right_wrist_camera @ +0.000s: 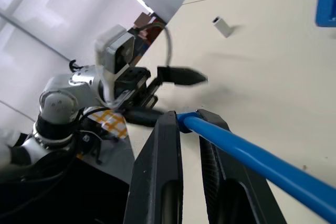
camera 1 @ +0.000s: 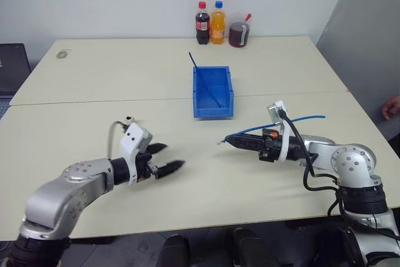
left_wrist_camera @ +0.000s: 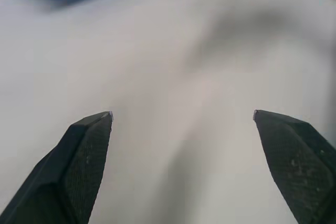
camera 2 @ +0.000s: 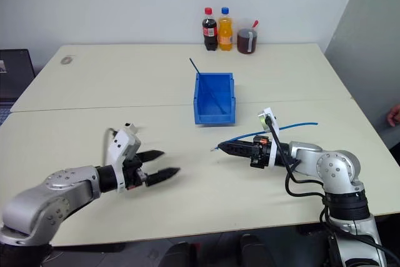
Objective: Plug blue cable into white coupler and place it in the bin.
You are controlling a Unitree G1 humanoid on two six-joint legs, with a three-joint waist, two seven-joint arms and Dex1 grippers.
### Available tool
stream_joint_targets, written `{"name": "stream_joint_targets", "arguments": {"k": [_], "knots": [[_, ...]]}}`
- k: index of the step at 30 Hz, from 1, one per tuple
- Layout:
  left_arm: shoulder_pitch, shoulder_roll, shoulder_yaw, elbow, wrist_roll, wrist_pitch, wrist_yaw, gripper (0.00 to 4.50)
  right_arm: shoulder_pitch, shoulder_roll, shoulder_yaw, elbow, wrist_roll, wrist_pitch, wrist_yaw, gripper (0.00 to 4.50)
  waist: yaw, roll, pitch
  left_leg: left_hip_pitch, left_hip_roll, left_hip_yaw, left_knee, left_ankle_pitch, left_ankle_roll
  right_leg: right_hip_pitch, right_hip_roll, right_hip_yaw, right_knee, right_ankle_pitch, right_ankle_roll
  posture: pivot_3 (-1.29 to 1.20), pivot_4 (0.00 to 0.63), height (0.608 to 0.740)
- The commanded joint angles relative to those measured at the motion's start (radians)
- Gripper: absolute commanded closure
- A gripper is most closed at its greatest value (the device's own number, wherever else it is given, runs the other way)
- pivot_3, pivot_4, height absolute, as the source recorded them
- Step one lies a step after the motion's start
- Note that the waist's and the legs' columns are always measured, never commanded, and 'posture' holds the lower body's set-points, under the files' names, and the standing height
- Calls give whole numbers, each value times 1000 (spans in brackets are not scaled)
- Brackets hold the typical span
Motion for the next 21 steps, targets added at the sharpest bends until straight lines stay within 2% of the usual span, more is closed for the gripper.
{"name": "stream_joint_targets", "arguments": {"k": [1,5,10,17,21], "knots": [[29,-124,3,-66,192,-42,279,49,-1,11,-13,-7,-25,-34,20,4324,2,0,0,0,0,1,0,0,0,0,-1,1,0,0,0,0,150,740],[62,-168,-12,-38,338,-80,397,49,-27,27,7,15,-60,-48,38,4324,3,-2,0,-1,0,0,0,0,0,0,-1,0,0,0,1,0,150,740],[50,-141,50,134,406,-223,373,49,-51,40,16,43,-100,-68,61,4324,0,-2,0,1,0,0,0,0,0,0,0,-1,1,0,1,0,150,740],[-219,-140,65,542,334,-419,139,49,-36,49,7,36,-134,-77,60,4324,20,-2,0,0,-1,0,1,0,0,0,0,-3,1,1,1,0,150,740],[-379,-114,11,837,380,-541,4,49,-26,55,-6,23,-144,-76,42,4324,21,-3,-1,-3,-1,0,2,0,0,-1,-1,-6,0,1,1,0,150,740]]}}
